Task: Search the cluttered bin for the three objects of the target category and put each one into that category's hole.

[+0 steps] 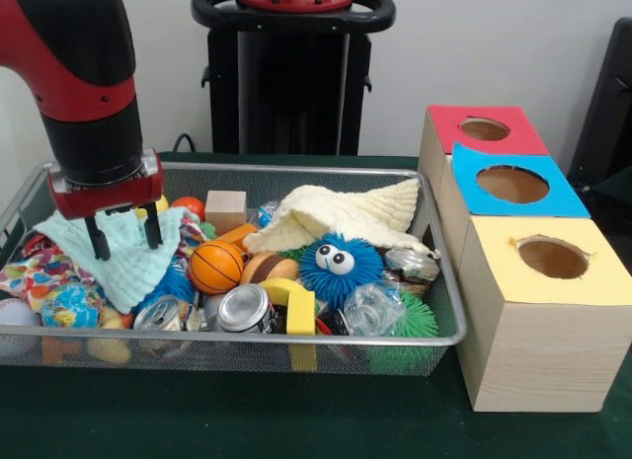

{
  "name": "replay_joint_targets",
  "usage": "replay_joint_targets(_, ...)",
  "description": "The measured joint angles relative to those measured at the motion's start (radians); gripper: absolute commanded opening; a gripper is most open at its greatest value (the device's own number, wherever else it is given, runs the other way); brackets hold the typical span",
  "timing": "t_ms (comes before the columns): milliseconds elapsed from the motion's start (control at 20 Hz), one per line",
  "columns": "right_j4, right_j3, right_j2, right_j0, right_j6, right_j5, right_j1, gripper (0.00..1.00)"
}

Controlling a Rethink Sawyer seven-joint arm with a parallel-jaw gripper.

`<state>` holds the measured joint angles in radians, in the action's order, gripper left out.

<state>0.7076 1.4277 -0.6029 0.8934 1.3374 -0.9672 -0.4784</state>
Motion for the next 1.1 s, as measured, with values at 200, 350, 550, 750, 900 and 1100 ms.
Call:
replay_joint_targets(200,0.001,0.000,0.000,0.000,0.000,0.000,0.000,1.00)
replay_joint_targets(350,0.002,0.000,0.000,0.002,0.000,0.005,0.000,0.00)
replay_joint_targets(550,0.003,0.000,0.000,0.005,0.000,0.013,0.000,0.00)
replay_joint_targets(750,0.004,0.000,0.000,0.008,0.000,0.016,0.000,0.00)
replay_joint_targets(900,0.004,0.000,0.000,0.010,0.000,0.016,0.000,0.00)
replay_joint_targets(1100,0.004,0.001,0.000,0.017,0.000,0.016,-0.002,0.00)
